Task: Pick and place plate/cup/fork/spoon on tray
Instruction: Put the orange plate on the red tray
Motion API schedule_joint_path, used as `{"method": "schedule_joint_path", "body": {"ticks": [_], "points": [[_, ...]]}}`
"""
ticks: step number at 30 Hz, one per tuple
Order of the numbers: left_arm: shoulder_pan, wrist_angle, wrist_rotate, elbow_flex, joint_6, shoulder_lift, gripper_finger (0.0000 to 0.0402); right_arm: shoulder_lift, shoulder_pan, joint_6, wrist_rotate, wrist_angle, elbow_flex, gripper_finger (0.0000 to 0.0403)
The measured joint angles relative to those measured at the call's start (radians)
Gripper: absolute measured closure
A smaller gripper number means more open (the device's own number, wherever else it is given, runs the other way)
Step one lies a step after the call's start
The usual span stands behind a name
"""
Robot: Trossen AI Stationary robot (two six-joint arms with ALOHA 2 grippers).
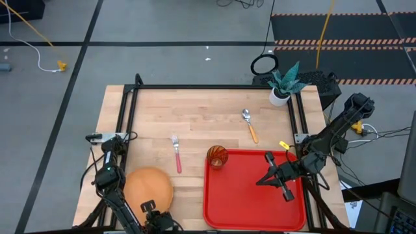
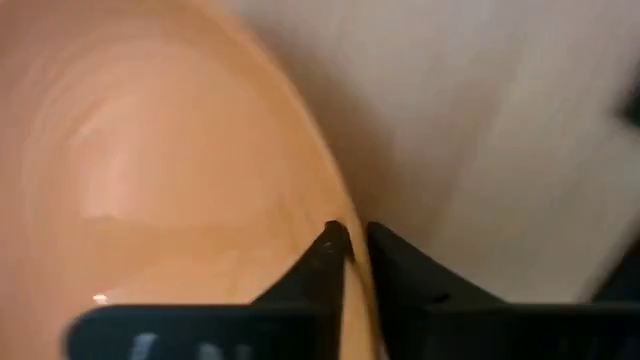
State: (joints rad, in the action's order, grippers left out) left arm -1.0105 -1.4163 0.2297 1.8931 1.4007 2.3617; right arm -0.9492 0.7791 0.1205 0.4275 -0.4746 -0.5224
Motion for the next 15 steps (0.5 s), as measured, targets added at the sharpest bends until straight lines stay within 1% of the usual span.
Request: {"method": "schedule_joint_path", "body": {"ticks": [1,2,4,7,11,13,15], "points": [[0.000,-0.009,0.008,0.002,-0.007,-0.002,0.0381,-0.009,0.000,-0.004,0.027,0.039,-0.024,0.0403],[0.001,-0.017,0.017,0.008,-0.017,-0.005,0.0388,-0.024,0.000,-0.007,0.048,0.088,-0.053,0.0403],[0.004,-0.035,0.019,0.022,-0.027,-0.009,0.0388,-0.073,-0.001,-0.012,0.075,0.197,-0.130,0.0403],[0.009,-0.071,0.008,0.041,-0.086,-0.008,0.0385,-0.172,0.000,-0.064,0.074,0.301,-0.253,0.0403],[0.027,-0.152,0.001,0.104,-0.136,-0.008,0.0394,-0.296,0.000,-0.198,0.070,0.348,-0.395,0.0403],[0.041,-0.150,0.007,0.117,-0.226,-0.019,0.0391,-0.345,-0.001,-0.260,0.070,0.363,-0.449,0.0403],[0.056,-0.147,0.031,0.132,-0.265,-0.038,0.0389,-0.383,-0.006,-0.314,0.070,0.374,-0.495,0.0403]]}}
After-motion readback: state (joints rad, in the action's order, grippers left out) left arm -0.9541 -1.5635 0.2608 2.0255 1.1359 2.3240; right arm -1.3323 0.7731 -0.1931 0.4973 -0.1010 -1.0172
